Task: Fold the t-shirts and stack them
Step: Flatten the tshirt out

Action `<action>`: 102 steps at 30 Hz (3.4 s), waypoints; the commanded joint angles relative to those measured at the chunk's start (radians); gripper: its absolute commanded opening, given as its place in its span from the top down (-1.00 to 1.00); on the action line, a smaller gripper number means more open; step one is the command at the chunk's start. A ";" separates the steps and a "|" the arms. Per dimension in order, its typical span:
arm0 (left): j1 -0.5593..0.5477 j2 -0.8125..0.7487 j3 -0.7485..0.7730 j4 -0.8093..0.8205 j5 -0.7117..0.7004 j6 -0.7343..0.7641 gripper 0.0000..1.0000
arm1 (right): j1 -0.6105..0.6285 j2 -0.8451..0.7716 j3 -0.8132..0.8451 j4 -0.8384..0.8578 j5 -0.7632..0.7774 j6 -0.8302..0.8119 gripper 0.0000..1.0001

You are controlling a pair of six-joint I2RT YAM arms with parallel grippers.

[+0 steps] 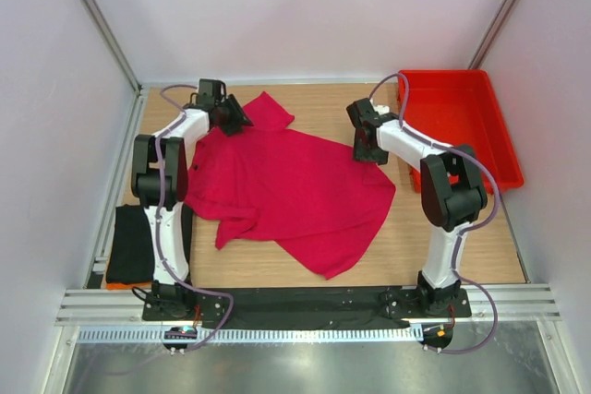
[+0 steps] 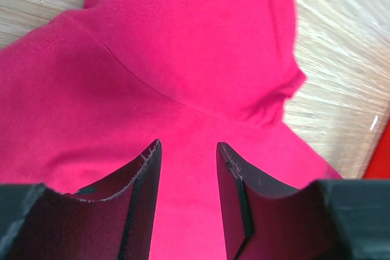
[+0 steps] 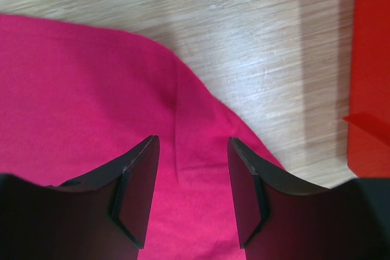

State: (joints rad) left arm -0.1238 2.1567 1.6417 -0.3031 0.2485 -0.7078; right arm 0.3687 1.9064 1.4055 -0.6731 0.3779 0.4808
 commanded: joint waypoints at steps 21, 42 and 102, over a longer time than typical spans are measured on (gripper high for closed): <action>0.119 0.144 0.052 0.117 -0.012 -0.165 0.25 | -0.019 0.284 0.366 0.095 0.167 -0.165 0.97; 0.064 -0.043 -0.006 0.095 0.015 -0.091 0.21 | -0.039 0.230 0.408 0.208 0.007 -0.019 0.17; 0.029 -0.231 -0.192 0.029 0.022 -0.044 0.35 | -0.181 0.473 0.715 0.258 0.208 -0.151 -0.06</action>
State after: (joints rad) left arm -0.0921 2.0106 1.4689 -0.2562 0.2840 -0.7753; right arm 0.2379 2.3310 1.9656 -0.4881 0.4751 0.4511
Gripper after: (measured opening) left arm 0.324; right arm 0.491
